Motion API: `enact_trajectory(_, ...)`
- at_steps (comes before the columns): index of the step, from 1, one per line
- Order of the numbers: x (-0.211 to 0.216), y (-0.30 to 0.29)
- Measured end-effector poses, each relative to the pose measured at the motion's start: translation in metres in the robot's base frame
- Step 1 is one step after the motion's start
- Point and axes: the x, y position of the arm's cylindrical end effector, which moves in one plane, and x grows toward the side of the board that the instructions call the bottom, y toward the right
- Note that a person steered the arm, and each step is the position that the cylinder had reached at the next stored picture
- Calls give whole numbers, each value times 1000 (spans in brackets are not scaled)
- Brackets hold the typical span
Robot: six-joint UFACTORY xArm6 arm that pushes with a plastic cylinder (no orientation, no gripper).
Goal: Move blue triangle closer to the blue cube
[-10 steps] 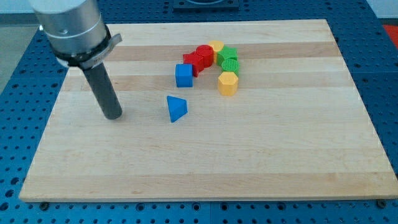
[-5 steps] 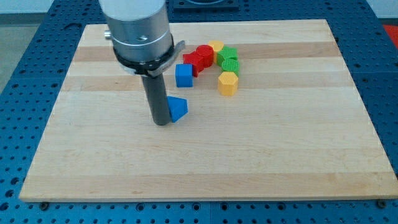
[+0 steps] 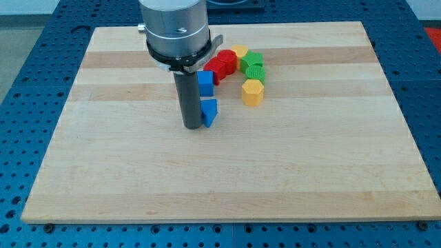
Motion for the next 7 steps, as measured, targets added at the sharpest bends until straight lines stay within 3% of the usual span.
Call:
enact_trajectory(3,18,30)
enact_trajectory(7,-12,19)
